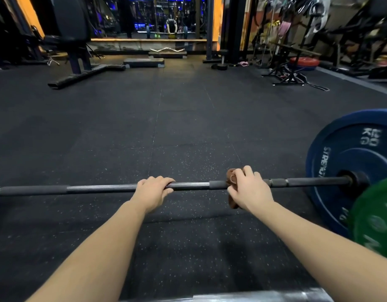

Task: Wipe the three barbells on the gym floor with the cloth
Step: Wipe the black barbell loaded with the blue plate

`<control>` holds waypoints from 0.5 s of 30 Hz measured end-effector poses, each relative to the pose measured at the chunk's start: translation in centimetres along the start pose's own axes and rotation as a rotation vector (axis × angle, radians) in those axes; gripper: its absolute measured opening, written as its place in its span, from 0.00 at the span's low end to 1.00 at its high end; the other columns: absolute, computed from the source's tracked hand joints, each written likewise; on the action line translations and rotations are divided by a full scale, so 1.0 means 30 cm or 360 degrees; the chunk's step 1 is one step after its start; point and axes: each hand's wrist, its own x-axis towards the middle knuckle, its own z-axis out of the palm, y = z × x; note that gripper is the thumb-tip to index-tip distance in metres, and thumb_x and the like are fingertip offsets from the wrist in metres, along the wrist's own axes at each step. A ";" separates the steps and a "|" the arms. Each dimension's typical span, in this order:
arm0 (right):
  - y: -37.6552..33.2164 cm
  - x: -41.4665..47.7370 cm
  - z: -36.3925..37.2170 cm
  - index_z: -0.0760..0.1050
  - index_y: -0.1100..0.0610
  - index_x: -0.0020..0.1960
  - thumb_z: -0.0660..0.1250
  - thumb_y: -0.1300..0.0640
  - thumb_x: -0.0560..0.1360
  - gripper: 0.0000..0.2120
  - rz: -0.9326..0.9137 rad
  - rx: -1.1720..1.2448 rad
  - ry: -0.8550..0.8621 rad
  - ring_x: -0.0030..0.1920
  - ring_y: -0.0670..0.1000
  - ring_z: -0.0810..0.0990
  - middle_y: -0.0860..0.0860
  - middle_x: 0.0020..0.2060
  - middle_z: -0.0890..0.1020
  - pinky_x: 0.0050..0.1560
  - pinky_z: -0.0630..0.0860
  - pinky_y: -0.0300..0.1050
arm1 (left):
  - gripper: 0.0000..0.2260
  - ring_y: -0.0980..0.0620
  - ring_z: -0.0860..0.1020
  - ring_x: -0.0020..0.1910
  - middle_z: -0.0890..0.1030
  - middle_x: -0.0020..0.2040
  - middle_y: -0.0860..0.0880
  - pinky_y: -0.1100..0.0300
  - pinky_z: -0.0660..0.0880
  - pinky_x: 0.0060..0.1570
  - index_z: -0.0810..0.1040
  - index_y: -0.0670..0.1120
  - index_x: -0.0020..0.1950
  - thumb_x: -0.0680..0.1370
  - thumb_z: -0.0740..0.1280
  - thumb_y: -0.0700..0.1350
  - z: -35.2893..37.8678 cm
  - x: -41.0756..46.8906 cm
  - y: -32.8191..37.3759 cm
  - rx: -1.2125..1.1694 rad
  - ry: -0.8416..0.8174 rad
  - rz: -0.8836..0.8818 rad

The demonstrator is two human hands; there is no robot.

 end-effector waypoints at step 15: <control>-0.111 0.033 0.008 0.71 0.55 0.63 0.59 0.43 0.80 0.19 0.0122 -0.0056 0.0128 0.56 0.56 0.75 0.53 0.57 0.74 0.46 0.72 0.50 | 0.13 0.51 0.81 0.58 0.83 0.59 0.58 0.48 0.71 0.64 0.80 0.54 0.65 0.81 0.70 0.50 0.125 -0.027 -0.014 -0.0161 0.0657 0.0103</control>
